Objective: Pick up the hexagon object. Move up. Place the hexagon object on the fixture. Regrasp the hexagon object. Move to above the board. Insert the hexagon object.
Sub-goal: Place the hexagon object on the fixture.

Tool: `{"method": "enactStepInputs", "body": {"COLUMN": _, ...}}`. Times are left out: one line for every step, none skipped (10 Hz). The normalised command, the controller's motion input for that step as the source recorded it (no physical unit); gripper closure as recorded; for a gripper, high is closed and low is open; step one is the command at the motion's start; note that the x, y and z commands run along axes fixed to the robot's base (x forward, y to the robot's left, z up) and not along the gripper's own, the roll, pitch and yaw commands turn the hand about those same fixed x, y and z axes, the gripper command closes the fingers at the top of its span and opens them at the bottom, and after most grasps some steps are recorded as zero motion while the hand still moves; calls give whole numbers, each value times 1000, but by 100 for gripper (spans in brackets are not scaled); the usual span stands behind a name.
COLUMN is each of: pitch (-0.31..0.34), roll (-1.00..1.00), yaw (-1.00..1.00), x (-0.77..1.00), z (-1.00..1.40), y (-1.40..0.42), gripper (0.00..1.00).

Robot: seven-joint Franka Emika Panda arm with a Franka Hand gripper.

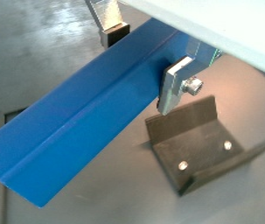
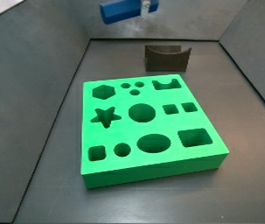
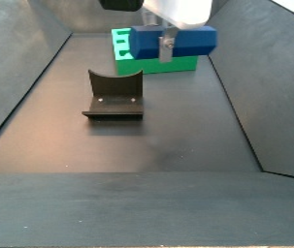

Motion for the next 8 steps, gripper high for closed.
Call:
{"method": "enactStepInputs", "body": {"pitch": 3, "roll": -42, "yaw": 1000, "x": 1000, "z": -90, "y": 10, "gripper": 100}}
{"method": "enactStepInputs", "body": {"pitch": 7, "roll": -47, "yaw": 1000, "x": 940, "z": -67, "y": 6, "gripper": 100}}
{"method": "enactStepInputs", "body": {"pitch": 9, "roll": -50, "yaw": 1000, "x": 867, "z": -55, "y": 5, "gripper": 100}}
{"method": "enactStepInputs", "body": {"pitch": 16, "roll": -56, "yaw": 1000, "x": 724, "z": -37, "y": 0, "gripper": 100}}
{"method": "enactStepInputs", "body": {"pitch": 24, "roll": -64, "yaw": 1000, "x": 588, "z": -21, "y": 2, "gripper": 100}}
{"method": "enactStepInputs", "body": {"pitch": 61, "roll": -603, "yaw": 1000, "x": 680, "z": 569, "y": -46, "gripper": 100}}
{"method": "enactStepInputs", "body": {"pitch": 69, "roll": -637, "yaw": 1000, "x": 613, "z": 567, "y": -44, "gripper": 100}}
{"method": "enactStepInputs", "body": {"pitch": 102, "roll": -678, "yaw": 1000, "x": 432, "z": 378, "y": 3, "gripper": 100}}
